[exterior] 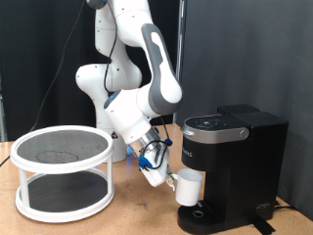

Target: Make a cup of coffee with the keurig machine

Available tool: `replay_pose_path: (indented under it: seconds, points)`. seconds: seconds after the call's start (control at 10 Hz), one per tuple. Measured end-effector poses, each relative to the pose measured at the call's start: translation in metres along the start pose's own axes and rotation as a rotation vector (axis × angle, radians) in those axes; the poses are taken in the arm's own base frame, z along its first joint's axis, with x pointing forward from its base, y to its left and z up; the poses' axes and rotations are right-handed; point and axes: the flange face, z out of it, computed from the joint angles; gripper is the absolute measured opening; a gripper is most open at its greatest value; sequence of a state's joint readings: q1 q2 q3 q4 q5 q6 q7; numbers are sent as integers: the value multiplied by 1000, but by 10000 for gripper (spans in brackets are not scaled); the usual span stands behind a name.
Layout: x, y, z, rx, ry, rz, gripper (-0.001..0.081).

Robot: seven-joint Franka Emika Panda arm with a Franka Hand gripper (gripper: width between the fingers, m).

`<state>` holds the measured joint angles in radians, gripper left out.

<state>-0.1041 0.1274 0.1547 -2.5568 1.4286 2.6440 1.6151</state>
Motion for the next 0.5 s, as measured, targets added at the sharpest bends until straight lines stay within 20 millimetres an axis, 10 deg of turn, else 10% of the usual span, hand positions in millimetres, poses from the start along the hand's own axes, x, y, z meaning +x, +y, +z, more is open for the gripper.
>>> replay_pose_path:
  seconds: [0.5]
  points:
    - [-1, -6, 15, 25, -54, -18, 7]
